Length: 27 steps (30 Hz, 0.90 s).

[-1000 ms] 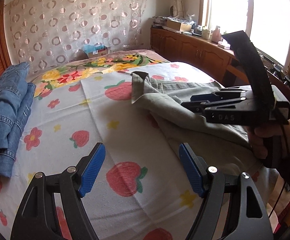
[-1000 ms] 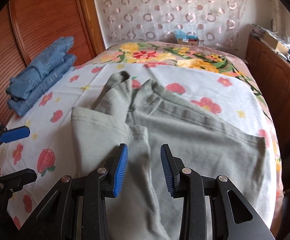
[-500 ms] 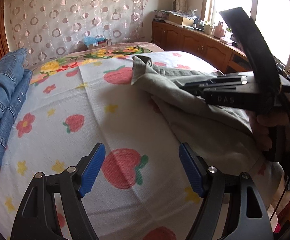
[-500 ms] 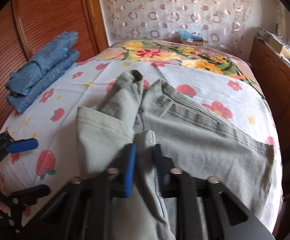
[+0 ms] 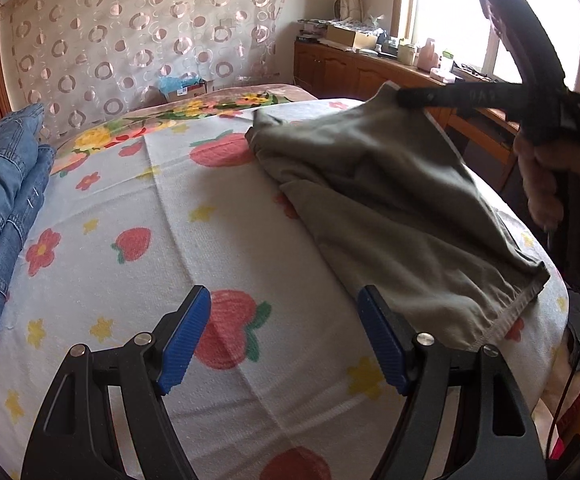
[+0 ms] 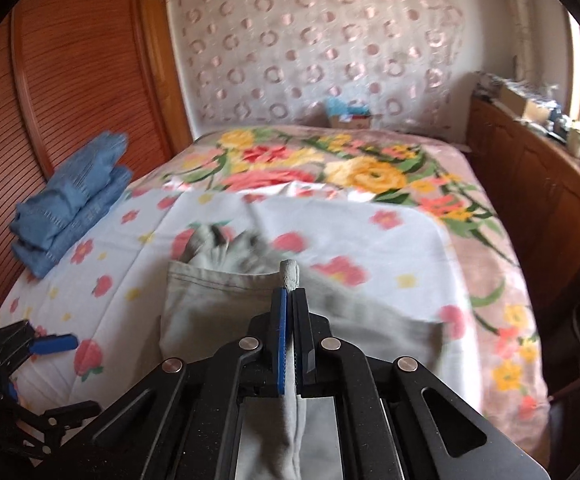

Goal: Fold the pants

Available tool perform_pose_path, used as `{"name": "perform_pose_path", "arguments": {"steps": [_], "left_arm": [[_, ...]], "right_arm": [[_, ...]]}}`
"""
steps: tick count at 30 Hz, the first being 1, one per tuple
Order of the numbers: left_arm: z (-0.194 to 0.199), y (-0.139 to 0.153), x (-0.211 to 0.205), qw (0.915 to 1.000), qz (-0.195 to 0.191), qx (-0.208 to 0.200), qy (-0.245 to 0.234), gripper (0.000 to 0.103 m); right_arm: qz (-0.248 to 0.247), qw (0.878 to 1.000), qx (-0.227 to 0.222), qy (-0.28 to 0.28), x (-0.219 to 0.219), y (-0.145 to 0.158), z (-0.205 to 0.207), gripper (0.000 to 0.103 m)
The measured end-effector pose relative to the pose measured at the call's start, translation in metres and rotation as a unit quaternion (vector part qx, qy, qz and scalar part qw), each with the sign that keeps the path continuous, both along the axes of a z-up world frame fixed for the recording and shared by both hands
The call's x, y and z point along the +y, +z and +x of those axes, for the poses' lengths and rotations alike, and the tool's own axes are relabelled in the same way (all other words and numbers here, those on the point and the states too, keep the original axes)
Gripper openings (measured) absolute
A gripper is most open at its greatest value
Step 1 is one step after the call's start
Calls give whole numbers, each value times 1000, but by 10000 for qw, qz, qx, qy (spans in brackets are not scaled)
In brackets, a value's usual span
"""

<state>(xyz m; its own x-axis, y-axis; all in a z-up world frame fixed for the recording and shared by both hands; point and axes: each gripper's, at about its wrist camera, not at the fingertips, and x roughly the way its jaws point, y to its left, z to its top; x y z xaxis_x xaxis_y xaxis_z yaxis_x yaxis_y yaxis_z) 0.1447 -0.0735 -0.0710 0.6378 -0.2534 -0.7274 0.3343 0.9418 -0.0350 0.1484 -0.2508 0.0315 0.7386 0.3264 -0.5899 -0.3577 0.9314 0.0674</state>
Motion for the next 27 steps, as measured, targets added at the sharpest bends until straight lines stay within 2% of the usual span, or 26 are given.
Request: {"name": "perform_pose_path", "arguments": {"steps": [4, 9, 19, 23, 27], "left_arm": [[-1, 0, -1, 10000, 18, -12, -22, 77], [0, -1, -1, 10000, 38, 2, -35, 77], [-2, -2, -4, 10000, 69, 21, -48, 77], [-3, -2, -5, 9999, 73, 31, -69, 77], [-4, -3, -8, 9999, 64, 37, -111, 77]], "right_arm": [[-78, 9994, -50, -345, -23, 1, 4, 2], [-204, 9977, 112, -642, -40, -12, 12, 2], [-524, 9912, 528, -1092, -38, -25, 34, 3], [-575, 9912, 499, -1084, -36, -15, 26, 12], [-470, 9941, 351, -915, -40, -10, -5, 24]]}}
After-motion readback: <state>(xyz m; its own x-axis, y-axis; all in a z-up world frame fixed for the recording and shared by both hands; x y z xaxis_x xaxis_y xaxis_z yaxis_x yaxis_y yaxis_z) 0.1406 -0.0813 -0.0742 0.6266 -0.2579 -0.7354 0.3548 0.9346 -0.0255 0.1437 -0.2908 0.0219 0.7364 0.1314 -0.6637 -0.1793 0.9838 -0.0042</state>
